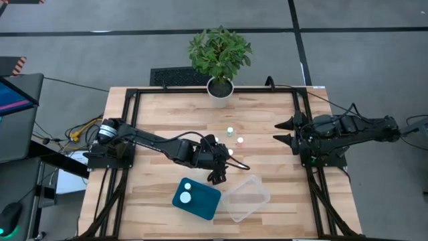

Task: Pick and place medicine bottles into bin by pill shape (circle, oval)
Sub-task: Put the large orange pill bottle into the blue bin

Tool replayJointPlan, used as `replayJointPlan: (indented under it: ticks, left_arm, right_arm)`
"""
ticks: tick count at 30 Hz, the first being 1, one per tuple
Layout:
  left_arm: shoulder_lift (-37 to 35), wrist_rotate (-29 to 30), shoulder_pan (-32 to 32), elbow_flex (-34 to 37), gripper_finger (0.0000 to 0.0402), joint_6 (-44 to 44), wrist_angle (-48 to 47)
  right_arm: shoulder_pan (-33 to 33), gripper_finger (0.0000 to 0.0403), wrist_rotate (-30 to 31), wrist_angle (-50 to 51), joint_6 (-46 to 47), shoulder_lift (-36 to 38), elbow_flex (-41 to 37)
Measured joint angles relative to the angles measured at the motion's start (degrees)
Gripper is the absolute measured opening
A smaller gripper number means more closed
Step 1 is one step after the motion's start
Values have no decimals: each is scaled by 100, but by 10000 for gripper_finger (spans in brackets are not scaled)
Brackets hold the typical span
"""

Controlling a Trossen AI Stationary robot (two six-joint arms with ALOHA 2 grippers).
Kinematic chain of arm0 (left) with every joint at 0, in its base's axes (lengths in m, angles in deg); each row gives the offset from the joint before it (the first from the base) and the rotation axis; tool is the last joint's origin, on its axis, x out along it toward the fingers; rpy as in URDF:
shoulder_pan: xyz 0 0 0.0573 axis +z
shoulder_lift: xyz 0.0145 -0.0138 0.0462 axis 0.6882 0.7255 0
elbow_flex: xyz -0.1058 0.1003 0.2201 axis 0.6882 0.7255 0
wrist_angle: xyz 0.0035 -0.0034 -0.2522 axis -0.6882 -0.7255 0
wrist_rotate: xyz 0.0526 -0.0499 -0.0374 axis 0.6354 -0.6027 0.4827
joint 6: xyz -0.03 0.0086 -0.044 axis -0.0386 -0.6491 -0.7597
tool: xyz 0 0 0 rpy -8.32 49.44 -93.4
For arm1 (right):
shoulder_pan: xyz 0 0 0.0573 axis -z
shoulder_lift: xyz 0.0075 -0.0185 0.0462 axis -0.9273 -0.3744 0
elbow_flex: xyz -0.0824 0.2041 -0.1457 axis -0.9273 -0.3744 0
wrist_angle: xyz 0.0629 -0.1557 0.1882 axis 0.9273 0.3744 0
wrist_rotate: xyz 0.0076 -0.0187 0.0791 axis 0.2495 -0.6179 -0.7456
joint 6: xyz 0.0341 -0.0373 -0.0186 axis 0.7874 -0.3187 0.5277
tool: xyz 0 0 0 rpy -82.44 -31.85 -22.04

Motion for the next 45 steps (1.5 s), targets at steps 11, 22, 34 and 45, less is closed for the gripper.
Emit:
replayJointPlan:
  ticks: [11,22,34,45]
  left_arm:
    - [-98,-676,274,619,284,-55,725]
    - [-129,-434,309,619,284,288,918]
    - [-1000,-405,202,2840,283,-519,3513]
    - [-1180,-1327,388,3229,283,216,3770]
  right_arm:
    - [-1,271,2,-8,0,-2,0]
    - [-1,271,9,-16,0,-2,0]
    - [6,271,144,-35,0,-2,0]
    - [343,271,151,-41,4,0,0]
